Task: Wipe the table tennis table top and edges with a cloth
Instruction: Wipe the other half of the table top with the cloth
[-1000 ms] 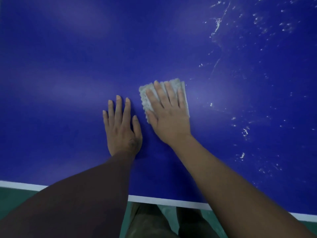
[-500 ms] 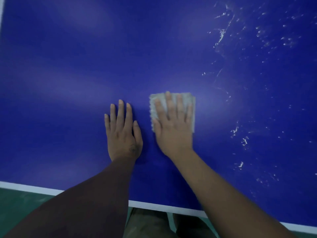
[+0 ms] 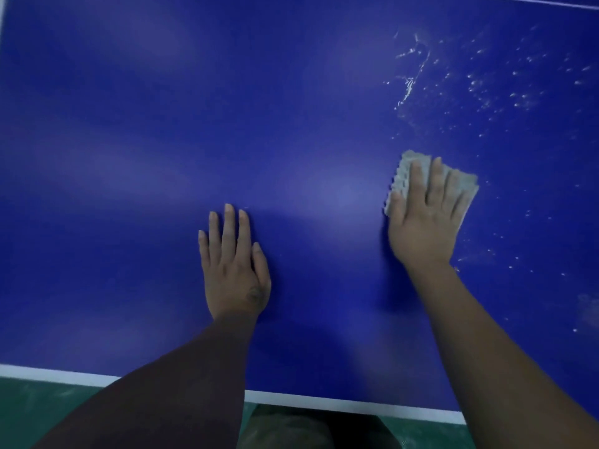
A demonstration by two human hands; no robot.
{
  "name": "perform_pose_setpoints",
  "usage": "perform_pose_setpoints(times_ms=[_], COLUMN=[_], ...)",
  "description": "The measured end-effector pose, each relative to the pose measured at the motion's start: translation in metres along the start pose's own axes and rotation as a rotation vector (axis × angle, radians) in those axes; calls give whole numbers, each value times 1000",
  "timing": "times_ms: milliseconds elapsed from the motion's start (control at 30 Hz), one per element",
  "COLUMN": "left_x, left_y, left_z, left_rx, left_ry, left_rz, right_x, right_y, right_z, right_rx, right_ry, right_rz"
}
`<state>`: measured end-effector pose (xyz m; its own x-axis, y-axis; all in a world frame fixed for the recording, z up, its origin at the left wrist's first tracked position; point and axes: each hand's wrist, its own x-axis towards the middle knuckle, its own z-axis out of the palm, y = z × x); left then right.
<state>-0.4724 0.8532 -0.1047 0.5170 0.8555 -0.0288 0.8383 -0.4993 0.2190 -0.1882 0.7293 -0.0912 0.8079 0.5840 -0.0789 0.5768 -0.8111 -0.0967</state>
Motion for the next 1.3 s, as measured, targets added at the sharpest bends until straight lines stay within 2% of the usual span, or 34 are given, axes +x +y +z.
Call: perform_pose_setpoints(times_ms=[100,233,300,400,533,633,733,867,967,1033,1100,1200,1300], left_x=[0,0,-1,-1,-1,-1,-1,-1,-1,0,0,0,12], left_y=[0,-1,-1,-1,1,0,1,0,2,2,3,8,21], left_z=[1,4,4,2,1,3,4,5,7,5,3,0,-2], left_rx=[3,3,-4,-21,-41,-43,-45,-41,-44,-51,-71,-110,-194], left_ry=[-15,6,10,13,9,27,33,83,102,113,118,131,172], left_rz=[6,-2,2,4,-2,9,-6,17,21,24,19,-20,-145], right_x=[-5,9,26,55,52,23,14,53,93,116,127,126,103], right_y=[-44,-128,-143,-114,-31,-13,-61,-154,-185,-175,-138,-58,6], right_z=[7,15,16,16,7,2,10,19,18,15,11,4,-4], right_rx=[-18,35,45,59,32,-6,8,86,72,70,82,88,79], right_ry=[11,33,47,72,41,3,5,12,-33,-50,-41,-30,-11], right_rz=[80,-204,-317,-344,-125,-28,-67,-285,-396,-418,-365,-171,58])
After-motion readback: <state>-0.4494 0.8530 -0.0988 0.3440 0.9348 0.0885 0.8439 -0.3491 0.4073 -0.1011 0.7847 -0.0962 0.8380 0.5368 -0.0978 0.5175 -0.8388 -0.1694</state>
